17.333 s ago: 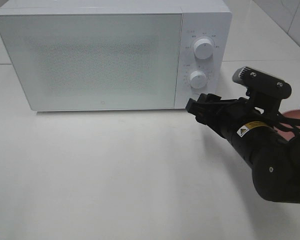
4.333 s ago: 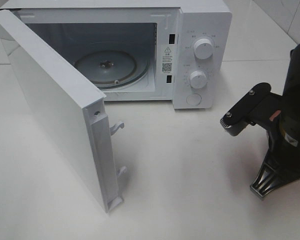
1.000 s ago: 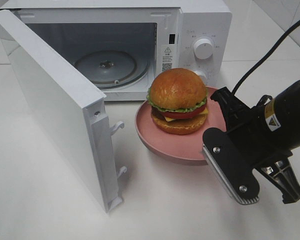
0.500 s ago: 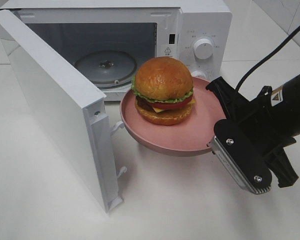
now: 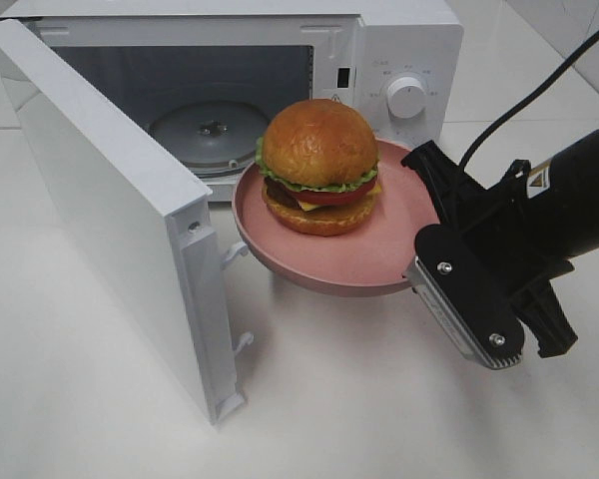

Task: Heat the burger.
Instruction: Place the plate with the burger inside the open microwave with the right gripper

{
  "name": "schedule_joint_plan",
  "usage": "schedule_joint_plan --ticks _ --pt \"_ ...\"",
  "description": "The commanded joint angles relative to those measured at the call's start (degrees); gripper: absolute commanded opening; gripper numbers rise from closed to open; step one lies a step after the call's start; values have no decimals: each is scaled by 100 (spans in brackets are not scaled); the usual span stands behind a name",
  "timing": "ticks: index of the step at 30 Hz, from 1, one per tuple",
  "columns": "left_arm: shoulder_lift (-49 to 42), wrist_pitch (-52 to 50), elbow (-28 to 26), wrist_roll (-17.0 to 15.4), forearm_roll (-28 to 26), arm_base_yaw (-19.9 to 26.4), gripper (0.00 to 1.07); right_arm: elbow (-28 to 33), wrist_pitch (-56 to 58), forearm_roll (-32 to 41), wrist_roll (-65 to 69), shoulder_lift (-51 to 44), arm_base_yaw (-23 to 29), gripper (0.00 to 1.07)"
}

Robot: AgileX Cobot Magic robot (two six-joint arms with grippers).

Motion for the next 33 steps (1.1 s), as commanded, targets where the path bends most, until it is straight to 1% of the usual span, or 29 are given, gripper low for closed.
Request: schedule_joint_plan --ticks 1,4,13,17,25,27,29,30,31,33 --pt "0 -29 0 0 -17 -34 102 -201 -332 -52 -74 97 183 0" --pt "0 -29 0 0 -17 -34 102 -372 -338 -63 -23 355 212 0" --pt "0 -29 0 0 -17 -34 102 -728 -401 -63 -23 705 241 0" --pt "0 -29 0 0 -17 -34 102 -940 -413 -189 29 951 413 0" --pt "0 -29 0 0 -17 -34 102 -1318 -407 -189 63 1312 413 0" --pt "0 -29 0 0 -17 -34 102 -1513 -367 -189 69 1455 413 0" --pt "0 -29 0 0 -17 -34 102 -1570 -327 -189 74 1513 413 0" --pt "0 -29 0 0 -17 -34 102 -1719 -235 -189 120 1627 413 0" --pt "0 -29 0 0 -17 -34 102 -1719 -235 -189 120 1627 413 0" --pt "0 -29 0 0 -17 -34 102 -1971 -115 -189 218 1805 413 0"
